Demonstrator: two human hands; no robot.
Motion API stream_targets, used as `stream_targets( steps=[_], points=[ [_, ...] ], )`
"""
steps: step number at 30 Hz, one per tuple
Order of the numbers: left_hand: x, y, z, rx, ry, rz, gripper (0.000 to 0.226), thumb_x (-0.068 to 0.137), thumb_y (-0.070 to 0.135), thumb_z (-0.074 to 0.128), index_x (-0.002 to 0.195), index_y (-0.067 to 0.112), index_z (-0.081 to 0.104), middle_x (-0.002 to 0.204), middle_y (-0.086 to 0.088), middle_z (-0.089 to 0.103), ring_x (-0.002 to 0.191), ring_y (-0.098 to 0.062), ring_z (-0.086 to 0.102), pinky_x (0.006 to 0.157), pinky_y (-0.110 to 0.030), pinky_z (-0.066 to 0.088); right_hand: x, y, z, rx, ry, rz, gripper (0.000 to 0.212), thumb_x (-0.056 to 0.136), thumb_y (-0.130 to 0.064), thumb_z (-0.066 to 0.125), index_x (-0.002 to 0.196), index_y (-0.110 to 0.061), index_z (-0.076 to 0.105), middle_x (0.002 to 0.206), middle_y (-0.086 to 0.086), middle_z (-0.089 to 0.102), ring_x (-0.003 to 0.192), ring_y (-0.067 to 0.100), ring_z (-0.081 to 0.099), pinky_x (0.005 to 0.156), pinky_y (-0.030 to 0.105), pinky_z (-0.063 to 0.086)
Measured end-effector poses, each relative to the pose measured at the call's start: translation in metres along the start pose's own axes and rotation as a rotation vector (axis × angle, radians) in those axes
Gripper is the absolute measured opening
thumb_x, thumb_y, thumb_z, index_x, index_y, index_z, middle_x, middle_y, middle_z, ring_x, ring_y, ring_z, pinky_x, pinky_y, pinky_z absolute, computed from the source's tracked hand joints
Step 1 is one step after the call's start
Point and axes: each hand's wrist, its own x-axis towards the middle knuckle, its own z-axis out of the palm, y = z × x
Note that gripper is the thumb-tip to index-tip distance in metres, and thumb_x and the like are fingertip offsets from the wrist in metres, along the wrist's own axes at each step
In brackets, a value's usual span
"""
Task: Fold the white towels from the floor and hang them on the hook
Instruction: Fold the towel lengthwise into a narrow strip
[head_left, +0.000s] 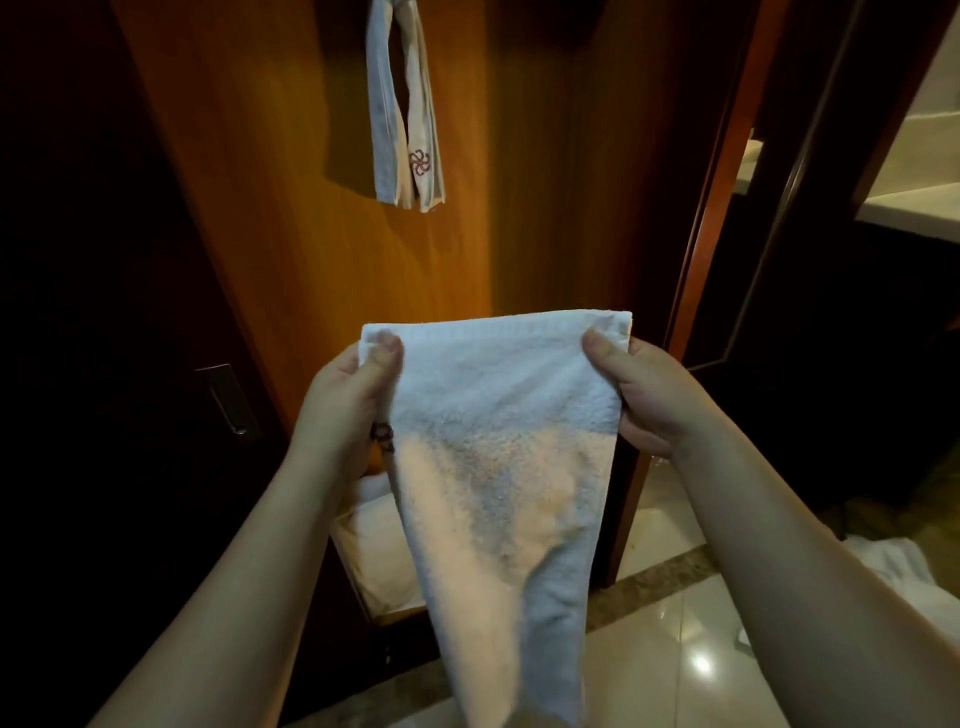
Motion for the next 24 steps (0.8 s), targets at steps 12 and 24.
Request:
stream_targets(
  steps=[12, 24],
  points=[
    [0.002, -0.044, 0.022, 0.033, 0.239, -0.146, 0.023, 0.099, 0.036, 0.06, 0.096, 0.019, 0.074, 0.094, -0.008, 0.078, 0.087, -0.029, 0.075, 0.078, -0.043, 0.058, 0.002, 0.046, 0.009, -0.287, 0.42, 0.058, 0.028, 0.098, -0.044, 0.06, 0.108, -0.02, 0.07, 0.102, 0.006, 0.078, 0.091, 0.025, 0.076, 0.087, 0.05, 0.059],
    [-0.066, -0.048, 0.071, 0.117, 0.314, 0.064, 0.022, 0.1, 0.047, 0.051, 0.097, 0.041, 0.072, 0.092, 0.011, 0.075, 0.085, -0.004, 0.072, 0.065, -0.017, 0.053, -0.042, 0.092, 0.071, -0.584, 0.422, -0.279, 0.025, 0.102, -0.053, 0.045, 0.118, -0.048, 0.063, 0.107, -0.021, 0.071, 0.094, -0.008, 0.066, 0.075, 0.009, 0.053]
  ],
)
